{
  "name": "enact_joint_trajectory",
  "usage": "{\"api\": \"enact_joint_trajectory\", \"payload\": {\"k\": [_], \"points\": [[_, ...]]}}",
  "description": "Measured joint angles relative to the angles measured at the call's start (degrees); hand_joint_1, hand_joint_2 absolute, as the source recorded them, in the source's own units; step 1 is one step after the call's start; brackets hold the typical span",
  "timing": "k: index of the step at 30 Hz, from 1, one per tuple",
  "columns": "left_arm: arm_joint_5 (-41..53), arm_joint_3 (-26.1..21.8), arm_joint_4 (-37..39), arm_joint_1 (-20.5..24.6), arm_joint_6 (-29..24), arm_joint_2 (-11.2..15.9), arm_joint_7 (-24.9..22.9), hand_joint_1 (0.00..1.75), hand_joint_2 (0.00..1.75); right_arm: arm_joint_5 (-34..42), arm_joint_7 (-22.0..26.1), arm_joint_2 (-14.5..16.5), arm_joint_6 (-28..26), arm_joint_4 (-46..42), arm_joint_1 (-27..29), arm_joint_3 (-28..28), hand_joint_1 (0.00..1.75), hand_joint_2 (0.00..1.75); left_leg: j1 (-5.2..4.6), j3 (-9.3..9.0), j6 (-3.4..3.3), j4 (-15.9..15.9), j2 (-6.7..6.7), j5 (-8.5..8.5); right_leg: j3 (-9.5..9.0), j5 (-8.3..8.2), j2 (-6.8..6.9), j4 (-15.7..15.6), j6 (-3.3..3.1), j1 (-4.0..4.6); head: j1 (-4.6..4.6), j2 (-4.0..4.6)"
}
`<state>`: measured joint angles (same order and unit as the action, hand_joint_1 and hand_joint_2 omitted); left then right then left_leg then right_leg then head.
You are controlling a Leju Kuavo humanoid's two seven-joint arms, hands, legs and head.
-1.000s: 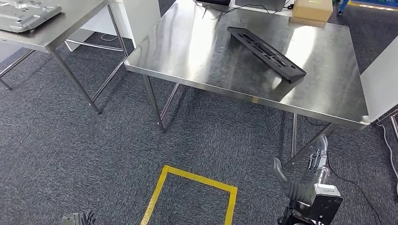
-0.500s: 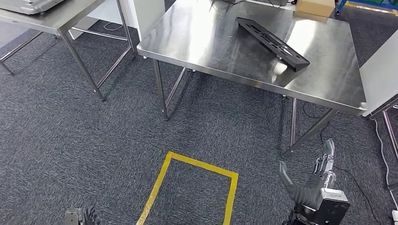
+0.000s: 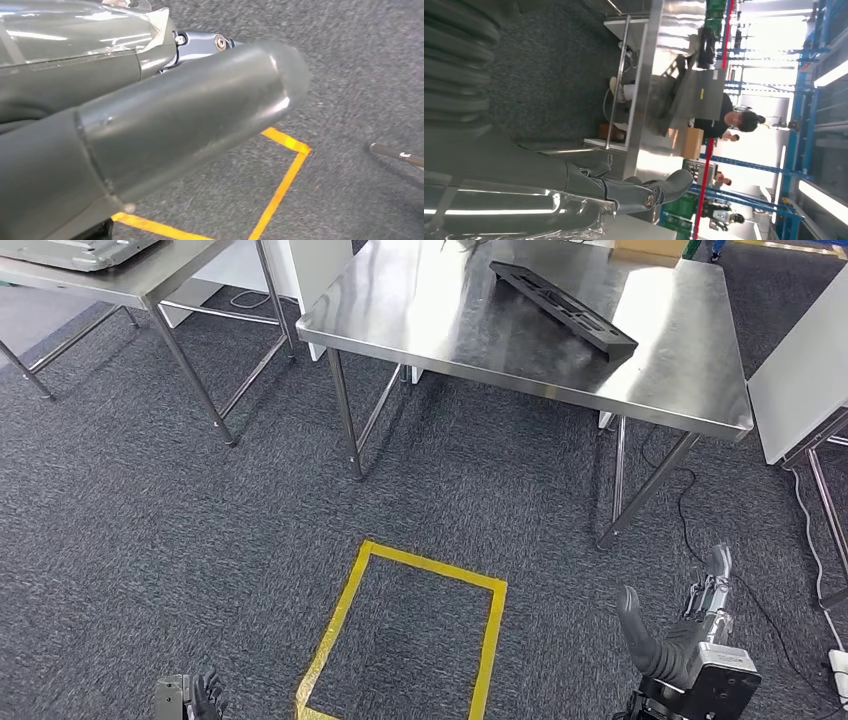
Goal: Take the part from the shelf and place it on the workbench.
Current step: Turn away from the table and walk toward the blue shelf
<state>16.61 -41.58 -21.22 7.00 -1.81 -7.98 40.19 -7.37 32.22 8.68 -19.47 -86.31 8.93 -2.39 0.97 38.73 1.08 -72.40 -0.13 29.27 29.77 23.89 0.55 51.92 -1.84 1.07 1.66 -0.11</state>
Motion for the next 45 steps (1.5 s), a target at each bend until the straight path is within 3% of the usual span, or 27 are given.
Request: {"api": "enact_joint_trajectory", "payload": {"k": [2,4,5,7,8,10,12,13,14,16,17,19,20,21,23,24,27,28,29,30,31,34,36,38,40,43,45], "points": [[-0.09,0.2,0.08,0.15,-0.01,0.0,0.0,0.0,0.0,0.08,0.01,-0.12,0.0,0.32,-0.03,0.1,0.0,0.0,0.65,-5.74,0.9,5.92,0.03,-2.42,1.93,-1.06,0.02,0.8,0.8,-0.27,0.07,0.0],[-0.12,0.56,0.17,0.43,-0.02,-0.09,0.0,0.0,0.0,0.15,0.04,-0.25,0.0,0.48,-0.15,0.21,0.0,0.0,0.94,-11.61,1.28,14.39,-0.32,-1.32,3.13,-1.92,0.02,1.57,1.6,-0.16,0.24,0.0],[-0.13,0.76,0.26,0.57,-0.02,-0.14,0.0,0.0,0.0,0.16,0.06,-0.32,0.0,0.51,-0.26,0.24,0.0,0.0,0.82,-12.88,1.13,16.74,-0.52,-0.5,3.59,-2.37,0.02,1.86,1.97,-0.01,0.27,0.0],[-0.15,0.97,0.49,0.64,-0.03,-0.13,0.0,0.0,0.0,0.18,0.1,-0.43,0.0,0.66,-0.37,0.25,0.0,0.0,0.57,-12.23,0.18,17.43,-0.57,-0.43,4.42,-3.15,-0.04,2.28,2.49,-0.14,0.18,0.0],[-0.19,0.99,0.61,0.62,-0.07,-0.09,-0.02,0.0,0.0,0.2,0.09,-0.48,0.0,0.75,-0.33,0.25,0.0,0.0,0.52,-11.44,-0.41,17.17,-0.45,-0.8,5.13,-2.68,-0.14,2.94,2.6,-0.29,0.15,0.0],[-0.44,1.07,0.79,0.63,-0.15,0.02,-0.05,0.0,0.0,0.26,0.11,-0.66,-0.06,0.97,-0.26,0.25,0.0,0.0,0.5,-9.74,-1.71,17.02,-0.18,-1.91,7.14,1.02,-0.34,7.07,2.47,-0.62,-0.17,0.0],[-0.77,1.28,0.83,0.69,-0.18,0.11,-0.05,0.0,0.0,0.31,0.14,-0.89,-0.17,1.22,-0.38,0.24,0.0,0.0,0.11,-8.0,-2.45,16.91,-0.06,-3.3,9.25,6.34,-0.39,14.89,2.24,-0.8,-0.57,0.0],[-0.86,1.39,0.84,0.7,-0.18,0.14,-0.05,0.0,0.0,0.32,0.15,-0.98,-0.22,1.39,-0.43,0.24,0.0,0.0,-0.15,-7.04,-2.59,16.87,-0.01,-4.03,9.59,7.91,-0.39,18.32,2.3,-0.84,-0.61,0.0],[-0.91,1.47,0.86,0.7,-0.19,0.17,-0.06,0.0,0.0,0.33,0.15,-1.06,-0.26,1.55,-0.44,0.24,0.0,0.0,-0.43,-6.11,-2.64,16.83,0.04,-4.76,9.17,8.32,-0.39,20.24,2.48,-0.77,-0.65,0.0],[-0.95,1.56,0.9,0.71,-0.31,0.21,-0.06,0.0,0.0,0.34,0.15,-1.14,-0.37,1.75,-0.45,0.24,0.0,0.0,-1.19,-4.55,-2.81,16.85,0.04,-6.09,5.23,6.53,-0.42,17.85,2.39,-0.1,-0.67,0.0],[-0.99,1.67,0.95,0.72,-0.41,0.03,-0.06,0.0,0.0,0.34,0.15,-1.2,-0.47,1.7,-0.5,0.26,0.0,0.0,-1.34,-3.99,-2.92,16.88,0.07,-6.67,1.79,5.7,-0.42,13.84,1.55,0.64,-0.53,0.0],[-1.19,1.97,1.05,0.83,-0.71,-0.26,-0.05,0.0,0.0,0.25,0.21,-1.3,-0.79,1.4,-0.64,0.29,0.0,0.0,-1.47,-3.37,-3.03,16.91,0.01,-7.69,-5.62,6.11,-0.1,3.8,-0.81,2.36,-0.25,0.0],[-1.26,2.16,1.12,0.88,-0.81,-0.43,-0.05,0.0,0.0,0.2,0.23,-1.39,-0.98,1.24,-0.72,0.3,0.0,0.0,-1.36,-3.24,-3.0,16.94,0.09,-8.21,-7.9,6.73,0.13,0.36,-1.65,3.02,-0.12,0.0],[-1.3,2.31,1.17,0.92,-0.92,-0.43,-0.05,0.0,0.0,0.14,0.25,-1.48,-1.2,1.13,-0.68,0.31,0.0,0.0,-1.38,-3.17,-2.88,17.05,0.15,-8.73,-8.95,7.09,0.34,-1.56,-2.02,3.35,-0.18,0.0],[-1.26,2.55,1.32,0.92,-1.11,-0.46,-0.06,0.0,0.0,-0.08,0.08,-1.65,-1.7,1.09,-0.27,0.35,0.0,0.0,-1.44,-2.73,-2.43,16.97,0.2,-9.05,-8.48,5.98,0.53,-2.35,-2.18,2.99,-0.41,0.0],[-1.26,2.62,1.38,0.93,-1.25,-0.44,-0.07,0.0,0.0,-0.3,-0.11,-1.69,-2.11,1.09,0.07,0.38,0.0,0.0,-1.43,-2.2,-2.14,15.97,0.08,-7.8,-8.02,5.24,0.58,-2.53,-2.38,2.68,-0.42,0.0],[-1.26,2.82,1.55,0.92,-1.69,-0.1,-0.07,0.0,0.0,-0.9,-0.67,-1.75,-3.18,1.27,0.97,0.49,0.0,0.0,-1.03,0.93,-1.08,6.37,-0.12,-0.06,-6.09,3.45,0.98,-2.36,-2.49,2.07,-0.19,0.0],[-1.26,2.86,1.62,0.91,-1.79,0.05,-0.07,0.0,0.0,-0.96,-0.8,-1.78,-3.31,1.38,1.21,0.56,0.0,0.0,-0.81,1.81,-0.7,2.92,-0.09,1.39,-5.46,3.09,1.22,-2.15,-2.33,1.97,-0.19,0.0],[-1.27,2.87,1.7,0.91,-1.83,0.15,-0.07,0.0,0.0,-0.98,-0.91,-1.81,-3.34,1.52,1.36,0.61,0.0,0.0,-0.59,1.99,-0.36,1.01,-0.04,1.49,-4.92,2.85,1.53,-1.83,-2.17,1.85,-0.19,0.0],[-1.3,2.88,1.79,0.9,-1.87,0.24,-0.07,0.0,0.0,-0.98,-0.99,-1.85,-3.34,1.66,1.45,0.66,0.0,0.0,-0.36,1.31,-0.02,0.79,0.06,0.77,-4.32,2.7,1.91,-1.35,-2.02,1.68,-0.19,0.0],[-1.32,2.9,1.84,0.91,-1.91,0.29,-0.07,0.0,0.0,-0.98,-1.02,-1.87,-3.34,1.78,1.48,0.67,0.0,0.0,-0.14,-0.37,0.29,2.82,0.32,-0.45,-3.89,2.67,2.25,-0.82,-1.93,1.49,-0.17,0.0],[-1.36,3.14,1.96,1.06,-2.03,0.22,-0.07,0.0,0.0,-0.93,-1.04,-2.08,-3.35,2.03,1.55,0.77,0.0,0.0,0.28,-7.19,1.36,12.85,3.4,-3.06,-2.53,2.79,3.33,0.67,-1.43,1.46,0.11,0.0],[-1.37,3.38,2.03,1.21,-2.19,0.06,-0.07,0.0,0.0,-0.86,-1.04,-2.32,-3.39,2.08,1.64,0.89,0.0,0.0,0.22,-8.72,1.03,15.93,4.57,-2.99,-1.85,2.9,4.05,1.37,-1.06,1.86,0.19,0.0],[-1.37,3.46,2.05,1.26,-2.36,0.04,-0.08,0.0,0.0,-0.79,-1.03,-2.49,-3.45,2.1,1.69,0.92,0.0,0.0,0.25,-8.23,-0.04,16.2,3.47,-2.92,-1.47,2.98,4.85,1.98,-0.97,1.9,-0.04,0.0],[-1.39,3.6,2.1,1.31,-2.43,0.02,-0.09,0.0,0.0,-0.72,-1.03,-2.58,-3.5,2.1,1.89,0.92,0.0,0.0,0.34,-7.62,-1.04,16.25,2.33,-3.28,-0.56,3.92,3.73,3.56,-0.55,1.58,-0.09,0.0],[-1.46,3.91,2.13,1.61,-2.5,0.02,-0.11,0.0,0.0,-0.68,-1.01,-2.82,-3.63,2.13,2.39,0.99,0.0,0.0,0.36,-6.3,-2.32,16.29,0.63,-4.26,3.68,8.88,0.28,13.14,0.11,0.51,-0.39,0.0],[-1.46,3.98,2.16,1.65,-2.5,0.04,-0.12,0.0,0.0,-0.68,-1.03,-2.94,-3.69,2.16,2.64,1.05,0.0,0.0,0.15,-5.44,-2.63,16.27,-0.67,-4.86,6.38,11.5,-0.03,19.73,0.44,-0.04,-0.43,0.0]]}}
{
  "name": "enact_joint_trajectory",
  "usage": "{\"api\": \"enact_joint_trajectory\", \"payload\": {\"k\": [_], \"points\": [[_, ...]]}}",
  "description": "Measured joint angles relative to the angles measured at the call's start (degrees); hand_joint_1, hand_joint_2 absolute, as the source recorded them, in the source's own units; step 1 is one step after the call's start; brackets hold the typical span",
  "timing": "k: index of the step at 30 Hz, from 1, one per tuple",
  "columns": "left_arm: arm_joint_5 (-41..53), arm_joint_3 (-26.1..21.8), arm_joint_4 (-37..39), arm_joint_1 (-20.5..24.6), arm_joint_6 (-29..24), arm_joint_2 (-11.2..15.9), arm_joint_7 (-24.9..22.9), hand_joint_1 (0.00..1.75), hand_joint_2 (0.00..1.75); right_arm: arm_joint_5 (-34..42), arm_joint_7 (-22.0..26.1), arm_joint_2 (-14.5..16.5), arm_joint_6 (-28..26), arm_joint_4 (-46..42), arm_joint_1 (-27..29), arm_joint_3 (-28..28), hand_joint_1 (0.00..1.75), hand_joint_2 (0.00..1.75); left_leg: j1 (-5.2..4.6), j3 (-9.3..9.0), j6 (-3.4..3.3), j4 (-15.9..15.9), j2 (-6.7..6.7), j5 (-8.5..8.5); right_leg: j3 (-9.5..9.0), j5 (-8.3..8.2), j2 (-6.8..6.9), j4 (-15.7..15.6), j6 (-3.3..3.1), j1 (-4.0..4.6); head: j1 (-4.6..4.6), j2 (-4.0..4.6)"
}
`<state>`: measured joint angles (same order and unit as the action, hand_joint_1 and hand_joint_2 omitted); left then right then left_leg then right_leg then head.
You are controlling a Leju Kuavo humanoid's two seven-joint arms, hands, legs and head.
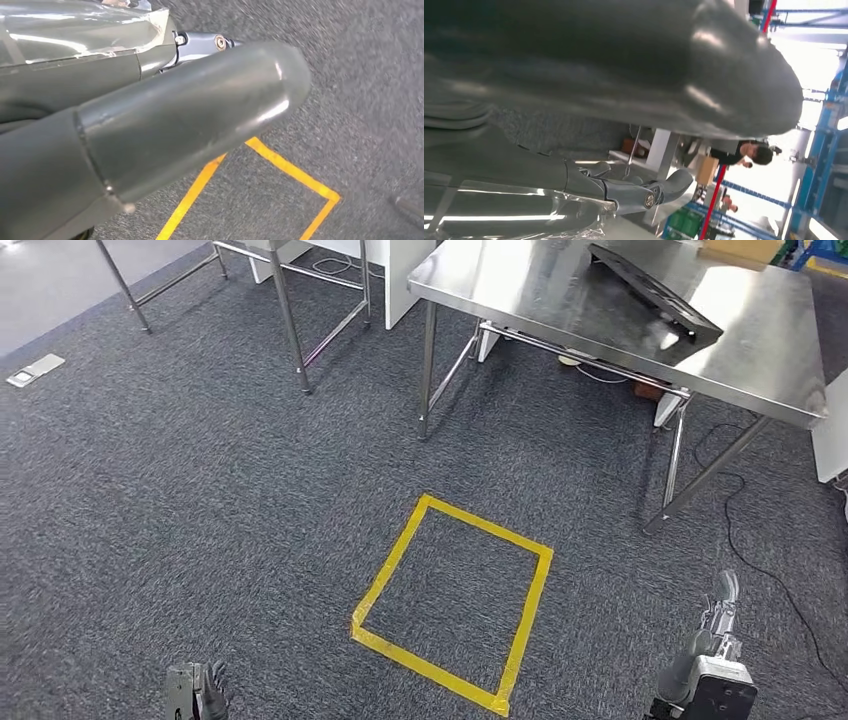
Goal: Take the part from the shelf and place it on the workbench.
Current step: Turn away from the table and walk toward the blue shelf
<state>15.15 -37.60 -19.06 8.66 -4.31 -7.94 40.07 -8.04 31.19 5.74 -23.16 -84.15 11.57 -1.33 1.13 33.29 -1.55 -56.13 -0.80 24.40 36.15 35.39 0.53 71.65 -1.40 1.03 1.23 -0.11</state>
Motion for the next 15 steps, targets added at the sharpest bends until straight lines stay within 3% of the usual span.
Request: {"api": "enact_joint_trajectory", "payload": {"k": [1,2,3,5,6,8,13,14,15], "points": [[0.0,0.01,0.01,-0.01,-0.02,0.03,-0.01,0.0,0.0,0.0,0.0,-0.01,-0.01,0.0,0.08,0.0,0.0,0.0,-0.13,0.3,-0.04,0.0,-0.68,-0.3,-0.03,0.03,-0.07,0.46,0.22,-0.14,-0.01,0.0],[0.0,0.01,0.02,-0.01,-0.03,0.05,-0.01,0.0,0.0,0.0,0.0,-0.01,-0.01,0.0,0.13,0.0,0.0,0.0,-0.3,0.5,-0.05,0.01,-1.36,-0.6,-1.29,-0.89,-0.27,-1.62,0.38,-0.14,-0.01,0.0],[0.0,0.01,0.03,0.01,-0.05,0.08,-0.01,0.0,0.0,0.0,0.0,-0.02,-0.03,0.0,0.15,0.0,0.0,0.0,-0.46,0.61,-0.06,0.08,-2.03,-0.89,-3.53,-2.43,-0.8,-5.66,0.29,0.07,-0.01,0.0],[-0.01,0.09,0.13,0.16,-0.13,-0.22,-0.01,0.0,0.0,-0.02,0.02,-0.07,-0.13,-0.19,0.23,0.04,0.0,0.0,-0.5,0.85,0.1,0.25,-3.2,-1.54,-8.23,-5.41,-3.13,-14.56,-0.76,1.0,0.23,0.0],[-0.02,0.15,0.2,0.25,-0.18,-0.37,-0.03,0.0,0.0,-0.03,0.02,-0.12,-0.19,-0.34,0.26,0.07,0.0,0.0,-0.44,1.03,0.3,0.35,-3.78,-1.89,-9.52,-6.27,-3.99,-17.19,-1.33,1.47,0.34,0.0],[-0.04,0.23,0.3,0.29,-0.26,-0.49,-0.08,0.0,0.0,-0.04,0.03,-0.2,-0.31,-0.58,0.28,0.11,0.0,0.0,-0.31,1.35,0.8,0.58,-4.83,-2.52,-10.05,-6.88,-4.23,-18.68,-1.96,2.03,0.43,0.0],[-0.04,0.25,0.35,0.1,-0.27,-0.51,-0.12,0.0,0.0,-0.03,0.01,-0.26,-0.44,-0.66,0.21,0.14,0.0,0.0,-0.29,1.37,1.15,0.98,-5.47,-2.99,-10.08,-7.25,-3.75,-18.92,-2.24,2.13,0.42,0.0],[-0.04,0.26,0.37,0.08,-0.31,-0.44,-0.11,0.0,0.0,-0.07,-0.01,-0.16,-0.56,-0.74,0.23,0.13,0.0,0.0,-0.5,1.92,1.29,0.11,-4.62,-2.19,-10.24,-7.87,-3.14,-19.52,-2.22,1.78,0.5,0.0],[-0.08,0.27,0.39,0.06,-0.4,-0.32,-0.11,0.0,0.0,-0.16,-0.15,-0.08,-0.75,-0.83,0.4,0.15,0.0,0.0,-0.56,3.89,1.76,-4.28,-3.27,0.35,-10.13,-8.52,-1.94,-19.98,-2.17,1.39,0.64,0.0]]}}
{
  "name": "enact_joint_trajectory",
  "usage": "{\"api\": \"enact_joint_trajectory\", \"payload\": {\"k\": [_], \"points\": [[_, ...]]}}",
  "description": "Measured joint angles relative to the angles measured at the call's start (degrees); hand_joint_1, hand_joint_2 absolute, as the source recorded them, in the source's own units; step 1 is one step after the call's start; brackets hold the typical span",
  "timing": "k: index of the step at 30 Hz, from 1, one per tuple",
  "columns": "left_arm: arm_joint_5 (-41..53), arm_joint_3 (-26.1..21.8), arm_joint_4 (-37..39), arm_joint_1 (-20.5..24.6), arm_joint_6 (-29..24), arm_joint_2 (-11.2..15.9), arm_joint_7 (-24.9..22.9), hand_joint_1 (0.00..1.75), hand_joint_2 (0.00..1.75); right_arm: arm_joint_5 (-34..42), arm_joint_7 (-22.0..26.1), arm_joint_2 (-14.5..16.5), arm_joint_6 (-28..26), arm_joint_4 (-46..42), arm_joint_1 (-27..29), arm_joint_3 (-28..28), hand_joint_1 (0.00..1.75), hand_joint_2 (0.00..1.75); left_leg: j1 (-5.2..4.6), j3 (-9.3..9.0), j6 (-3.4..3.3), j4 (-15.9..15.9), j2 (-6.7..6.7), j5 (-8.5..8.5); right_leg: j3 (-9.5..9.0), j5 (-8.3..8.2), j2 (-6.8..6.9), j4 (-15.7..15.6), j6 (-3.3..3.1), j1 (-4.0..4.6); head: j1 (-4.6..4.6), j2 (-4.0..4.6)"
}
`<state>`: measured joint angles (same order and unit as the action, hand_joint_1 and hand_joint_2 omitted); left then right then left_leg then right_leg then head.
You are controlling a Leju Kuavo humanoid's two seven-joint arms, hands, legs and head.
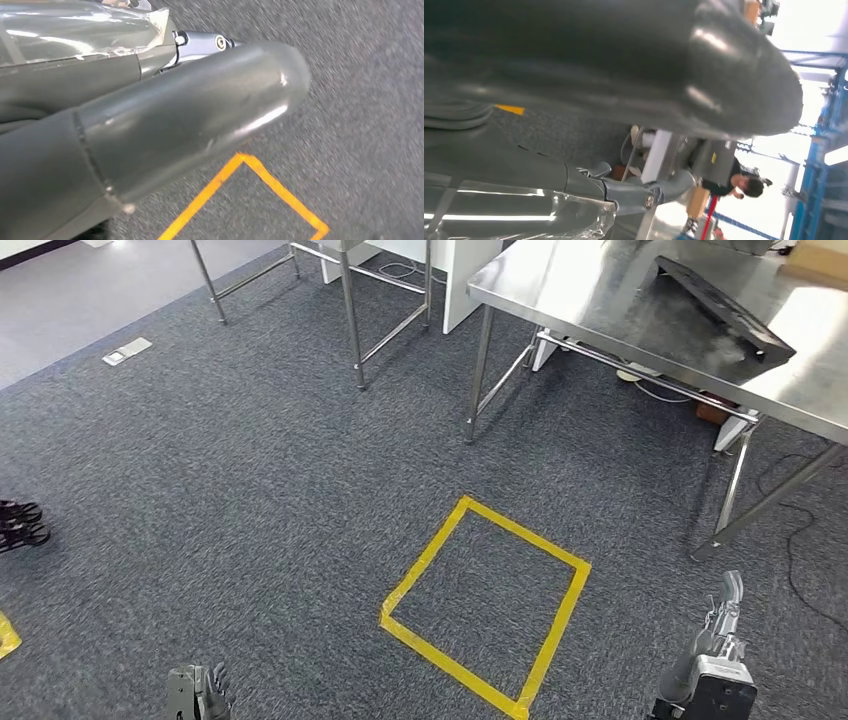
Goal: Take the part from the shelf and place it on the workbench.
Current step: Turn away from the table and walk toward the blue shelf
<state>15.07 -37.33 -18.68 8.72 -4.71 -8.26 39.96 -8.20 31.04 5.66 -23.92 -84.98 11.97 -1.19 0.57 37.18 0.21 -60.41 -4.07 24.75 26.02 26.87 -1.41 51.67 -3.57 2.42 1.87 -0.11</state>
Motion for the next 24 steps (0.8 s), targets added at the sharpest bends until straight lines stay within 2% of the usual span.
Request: {"api": "enact_joint_trajectory", "payload": {"k": [1,2,3,4,5,6,7,9,11,13,15,16,17,18,19,21,22,23,24], "points": [[-0.09,0.01,0.02,-0.05,-0.2,0.14,0.01,0.0,0.0,-0.13,-0.15,0.1,-0.25,-0.09,0.18,0.02,0.0,0.0,0.12,1.49,0.7,-3.88,1.54,2.09,0.26,-0.66,1.55,-0.33,0.14,-0.51,0.16,0.0],[-0.21,0.02,0.04,-0.05,-0.44,0.28,0.01,0.0,0.0,-0.26,-0.31,0.19,-0.46,-0.15,0.35,0.04,0.0,0.0,0.37,2.22,1.41,-6.69,3.36,3.79,0.64,-1.1,3.12,-0.34,0.46,-1.09,0.34,0.0],[-0.37,0.02,0.05,-0.07,-0.68,0.37,0.01,0.0,0.0,-0.38,-0.45,0.2,-0.63,-0.15,0.51,0.08,0.0,0.0,0.89,1.57,2.29,-7.22,4.51,4.1,1.21,-1.0,4.35,0.26,0.8,-1.39,0.43,0.0],[-0.56,0.02,0.06,-0.06,-0.91,0.39,0.02,0.0,0.0,-0.47,-0.49,0.21,-0.76,-0.15,0.51,0.09,0.0,0.0,1.35,-1.07,3.0,-3.4,5.86,2.65,1.55,-0.78,5.09,0.86,1.26,-1.53,0.52,0.0],[-0.75,0.03,0.08,0.06,-1.05,0.32,0.01,0.0,0.0,-0.54,-0.54,0.17,-0.86,-0.16,0.55,0.13,0.0,0.0,1.65,-3.27,3.27,0.25,6.92,1.58,2.0,-0.42,5.57,1.51,1.71,-1.5,0.8,0.0],[-1.02,0.03,0.09,0.16,-1.22,0.25,0.03,0.0,0.0,-0.66,-0.58,0.11,-0.93,-0.19,0.56,0.15,0.0,0.0,1.85,-4.63,3.15,2.66,7.64,1.0,2.34,-0.14,5.95,2.03,2.08,-1.37,0.81,0.0],[-1.29,0.03,0.11,0.21,-1.39,0.21,0.06,0.0,0.0,-0.75,-0.6,0.05,-0.98,-0.22,0.53,0.18,0.0,0.0,1.91,-5.13,2.78,3.79,7.89,0.84,2.57,0.03,6.28,2.34,2.33,-1.15,0.71,0.0],[-1.78,0.01,0.12,0.15,-1.74,0.26,0.12,0.0,0.0,-0.92,-0.66,0.03,-1.02,-0.28,0.45,0.2,0.0,0.0,1.74,-4.79,1.66,3.91,6.67,0.66,2.77,0.21,6.84,2.72,2.54,-1.22,0.13,0.0],[-2.1,-0.02,0.12,0.13,-1.93,0.35,0.14,0.0,0.0,-0.96,-0.74,0.09,-1.02,-0.29,0.42,0.19,0.0,0.0,1.63,-4.37,0.88,3.77,5.61,0.45,3.37,1.42,5.61,4.36,2.8,-1.71,0.0,0.0],[-2.26,-0.02,0.11,0.27,-1.98,0.42,0.16,0.0,0.0,-1.01,-0.79,0.06,-1.02,-0.3,0.4,0.18,0.0,0.0,1.62,-3.85,0.11,3.78,4.47,0.07,5.85,4.8,3.17,10.27,2.76,-2.19,-0.16,0.0],[-2.38,-0.02,0.1,0.32,-2.06,0.5,0.17,0.0,0.0,-1.05,-0.83,0.03,-0.96,-0.18,0.34,0.18,0.0,0.0,1.52,-3.3,-0.37,3.77,3.11,-0.27,9.35,8.36,2.13,18.37,2.6,-2.39,-0.36,0.0],[-2.53,-0.02,0.1,0.29,-2.18,0.52,0.17,0.0,0.0,-1.08,-0.85,0.02,-0.88,-0.05,0.25,0.19,0.0,0.0,1.43,-3.12,-0.54,3.76,2.43,-0.4,10.27,9.07,1.97,20.6,2.69,-2.42,-0.42,0.0],[-2.68,-0.02,0.1,0.27,-2.3,0.56,0.17,0.0,0.0,-1.11,-0.86,0.02,-0.81,0.08,0.13,0.19,0.0,0.0,1.33,-3.02,-0.65,3.75,1.86,-0.51,10.49,9.1,1.88,21.27,2.84,-2.41,-0.43,0.0],[-2.96,-0.02,0.1,0.26,-2.46,0.6,0.17,0.0,0.0,-1.18,-0.85,0.02,-0.72,0.24,-0.13,0.2,0.0,0.0,1.21,-2.99,-0.72,3.75,1.2,-0.63,9.32,8.1,1.64,19.06,3.07,-2.39,-0.46,0.0],[-3.22,0.0,0.1,0.27,-2.66,0.61,0.17,0.0,0.0,-1.26,-0.81,0.02,-0.64,0.39,-0.48,0.2,0.0,0.0,1.1,-2.99,-0.74,3.77,0.57,-0.77,7.32,6.49,1.11,15.09,3.18,-2.31,-0.46,0.0],[-3.81,0.04,0.09,0.33,-2.93,0.48,0.19,0.0,0.0,-1.44,-0.7,-0.03,-0.52,0.71,-1.16,0.2,0.0,0.0,1.08,-2.85,-0.61,3.88,-0.69,-1.2,3.09,3.1,-1.46,6.08,2.97,-1.95,-0.45,0.0],[-3.99,0.05,0.07,0.34,-3.01,0.39,0.19,0.0,0.0,-1.49,-0.62,-0.08,-0.5,0.84,-1.36,0.2,0.0,0.0,1.17,-2.67,-0.41,3.95,-1.24,-1.46,2.04,2.07,-2.48,3.62,2.78,-1.66,-0.58,0.0],[-4.17,0.06,0.04,0.28,-3.04,0.3,0.18,0.0,0.0,-1.52,-0.56,-0.15,-0.5,1.01,-1.49,0.2,0.0,0.0,1.3,-2.5,-0.1,4.16,-1.77,-1.76,1.63,1.57,-3.1,2.54,2.6,-1.42,-0.71,0.0],[-4.3,0.06,0.01,0.16,-3.07,0.28,0.17,0.0,0.0,-1.54,-0.5,-0.2,-0.5,1.17,-1.59,0.21,0.0,0.0,1.36,-2.4,0.3,4.5,-2.37,-2.17,1.58,1.23,-2.8,2.38,2.54,-1.23,-0.89,0.0]]}}
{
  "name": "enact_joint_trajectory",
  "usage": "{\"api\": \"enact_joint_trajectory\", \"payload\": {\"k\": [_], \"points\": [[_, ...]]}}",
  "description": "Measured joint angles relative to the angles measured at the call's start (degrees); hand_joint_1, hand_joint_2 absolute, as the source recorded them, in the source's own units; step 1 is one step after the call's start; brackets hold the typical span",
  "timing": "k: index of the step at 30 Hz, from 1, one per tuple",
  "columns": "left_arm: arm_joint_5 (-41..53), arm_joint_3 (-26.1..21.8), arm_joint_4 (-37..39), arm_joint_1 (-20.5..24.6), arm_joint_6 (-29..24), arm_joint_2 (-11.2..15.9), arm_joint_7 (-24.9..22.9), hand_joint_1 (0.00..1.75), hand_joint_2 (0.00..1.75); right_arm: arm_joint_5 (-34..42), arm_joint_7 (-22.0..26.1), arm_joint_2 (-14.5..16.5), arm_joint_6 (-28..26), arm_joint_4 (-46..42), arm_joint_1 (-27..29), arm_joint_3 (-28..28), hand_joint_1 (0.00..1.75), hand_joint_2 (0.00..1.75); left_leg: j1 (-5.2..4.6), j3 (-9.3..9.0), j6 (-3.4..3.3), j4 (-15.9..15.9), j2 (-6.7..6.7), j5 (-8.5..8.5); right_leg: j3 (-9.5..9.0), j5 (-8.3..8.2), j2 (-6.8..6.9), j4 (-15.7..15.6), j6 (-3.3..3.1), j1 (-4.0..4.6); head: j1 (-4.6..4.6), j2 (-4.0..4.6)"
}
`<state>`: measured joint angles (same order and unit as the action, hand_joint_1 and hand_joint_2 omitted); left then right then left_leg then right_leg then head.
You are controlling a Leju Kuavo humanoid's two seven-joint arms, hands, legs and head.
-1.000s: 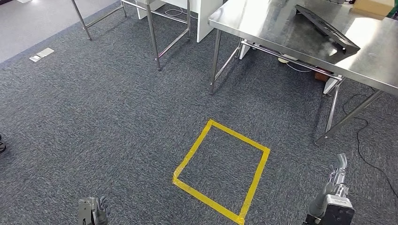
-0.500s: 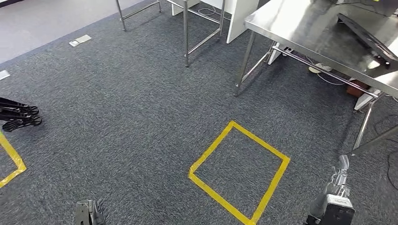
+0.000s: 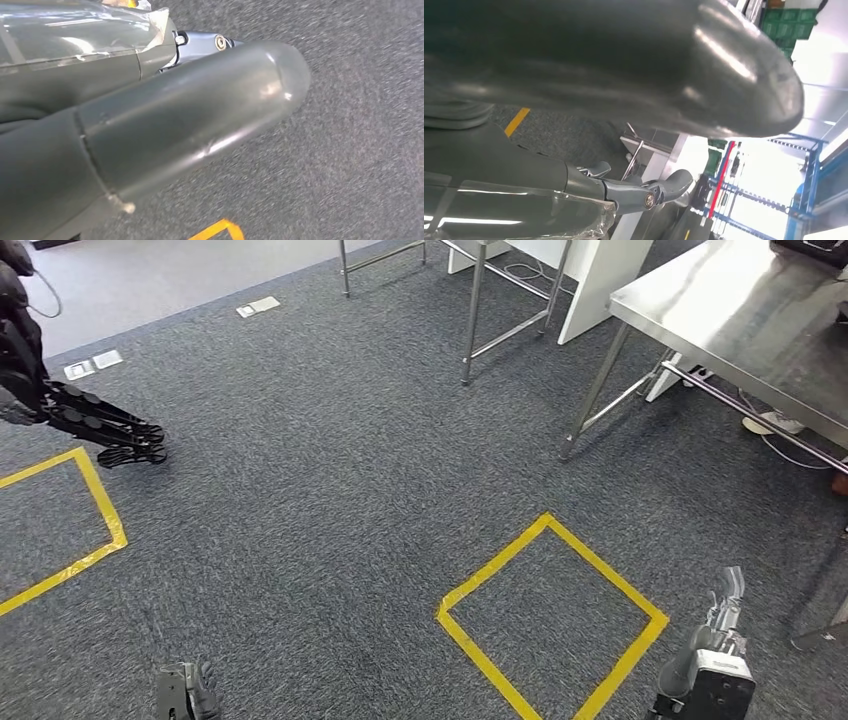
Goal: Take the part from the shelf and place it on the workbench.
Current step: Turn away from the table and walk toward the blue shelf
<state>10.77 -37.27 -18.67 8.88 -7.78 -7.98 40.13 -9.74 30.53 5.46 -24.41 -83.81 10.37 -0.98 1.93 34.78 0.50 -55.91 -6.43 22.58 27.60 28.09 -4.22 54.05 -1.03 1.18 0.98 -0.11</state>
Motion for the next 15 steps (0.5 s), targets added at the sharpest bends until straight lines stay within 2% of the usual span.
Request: {"api": "enact_joint_trajectory", "payload": {"k": [1,2,3,4,5,6,7,8,9,10,12,13,14,15], "points": [[-0.11,0.01,-0.02,-0.16,-0.02,-0.02,0.0,0.0,0.0,-0.01,0.06,-0.04,0.0,0.11,-0.15,0.01,0.0,0.0,-0.01,0.09,0.4,0.38,-0.51,-0.35,-0.17,-0.51,0.57,-0.48,-0.01,-0.05,-0.14,0.0],[-0.23,0.01,-0.03,-0.27,-0.05,-0.02,0.01,0.0,0.0,-0.01,0.1,-0.03,0.01,0.24,-0.29,0.01,0.0,0.0,-0.21,0.32,0.66,0.34,-0.02,-0.2,-0.42,-1.07,1.24,-1.09,0.01,-0.29,-0.08,0.0],[-0.33,0.01,-0.05,-0.29,-0.1,-0.01,0.02,0.0,0.0,-0.01,0.17,0.03,0.04,0.32,-0.39,0.02,0.0,0.0,-0.45,0.91,0.81,-0.63,1.08,0.65,-0.58,-1.61,1.96,-1.71,0.05,-0.53,0.06,0.0],[-0.39,0.02,-0.09,-0.21,-0.17,-0.01,0.03,0.0,0.0,0.01,0.2,0.1,0.08,0.44,-0.45,0.03,0.0,0.0,-0.72,2.01,0.85,-2.86,2.58,2.26,-0.61,-2.01,2.75,-2.2,0.07,-0.72,0.32,0.0],[-0.46,0.04,-0.14,-0.11,-0.28,0.0,0.04,0.0,0.0,0.02,0.21,0.15,0.15,0.6,-0.46,0.07,0.0,0.0,-0.87,3.63,0.81,-6.42,4.26,4.45,-0.53,-2.14,3.49,-2.28,0.04,-0.72,0.52,0.0],[-0.58,0.07,-0.17,-0.04,-0.42,0.0,0.04,0.0,0.0,0.02,0.19,0.2,0.25,0.79,-0.45,0.12,0.0,0.0,-0.91,5.42,0.86,-10.5,5.11,6.51,-0.36,-2.17,4.22,-2.27,-0.02,-0.61,0.69,0.0],[-0.69,0.11,-0.2,-0.04,-0.59,-0.01,0.04,0.0,0.0,-0.01,0.14,0.25,0.36,1.01,-0.45,0.19,0.0,0.0,-0.91,6.87,0.94,-14.01,5.48,7.88,-0.21,-2.19,4.99,-2.24,-0.07,-0.52,0.77,0.0],[-0.81,0.19,-0.21,-0.1,-0.8,-0.01,0.04,0.0,0.0,-0.12,0.1,0.33,0.5,1.21,-0.47,0.25,0.0,0.0,-0.9,7.51,1.03,-15.97,5.69,8.3,-0.12,-2.18,5.73,-2.2,-0.08,-0.47,0.79,0.0],[-0.96,0.3,-0.21,-0.16,-1.01,0.02,0.04,0.0,0.0,-0.28,0.06,0.44,0.66,1.41,-0.5,0.3,0.0,0.0,-0.86,6.95,1.11,-15.57,5.95,7.55,-0.11,-2.14,6.41,-2.14,-0.1,-0.46,0.85,0.0],[-1.15,0.43,-0.21,-0.19,-1.25,0.09,0.04,0.0,0.0,-0.51,0.04,0.56,0.84,1.57,-0.55,0.35,0.0,0.0,-0.82,5.08,1.15,-12.53,6.48,5.73,-0.18,-2.02,7.04,-2.03,-0.11,-0.47,0.9,0.0],[-1.51,0.66,-0.22,-0.17,-1.62,0.23,0.04,0.0,0.0,-0.97,0.02,0.75,1.21,1.89,-0.66,0.56,0.0,0.0,-0.92,0.54,1.1,-4.17,8.96,2.19,-0.22,-1.58,8.14,-1.65,0.09,-0.2,1.04,0.0],[-1.68,0.76,-0.22,-0.15,-1.74,0.26,0.04,0.0,0.0,-1.14,0.02,0.8,1.38,2.04,-0.72,0.73,0.0,0.0,-1.04,-0.88,0.94,-1.2,9.99,1.26,-0.02,-1.35,8.53,-1.26,0.29,0.06,1.03,0.0],[-1.76,0.86,-0.22,-0.17,-1.79,0.25,0.04,0.0,0.0,-1.25,0.02,0.82,1.5,2.16,-0.76,0.92,0.0,0.0,-1.15,-1.31,0.78,0.07,10.57,1.1,0.21,-1.17,8.83,-0.88,0.49,0.31,1.01,0.0],[-1.88,0.95,-0.22,-0.23,-1.83,0.24,0.04,0.0,0.0,-1.32,0.02,0.86,1.57,2.29,-0.84,1.09,0.0,0.0,-1.25,-1.2,0.65,0.21,10.4,1.2,0.47,-1.04,9.12,-0.49,0.64,0.52,0.99,0.0]]}}
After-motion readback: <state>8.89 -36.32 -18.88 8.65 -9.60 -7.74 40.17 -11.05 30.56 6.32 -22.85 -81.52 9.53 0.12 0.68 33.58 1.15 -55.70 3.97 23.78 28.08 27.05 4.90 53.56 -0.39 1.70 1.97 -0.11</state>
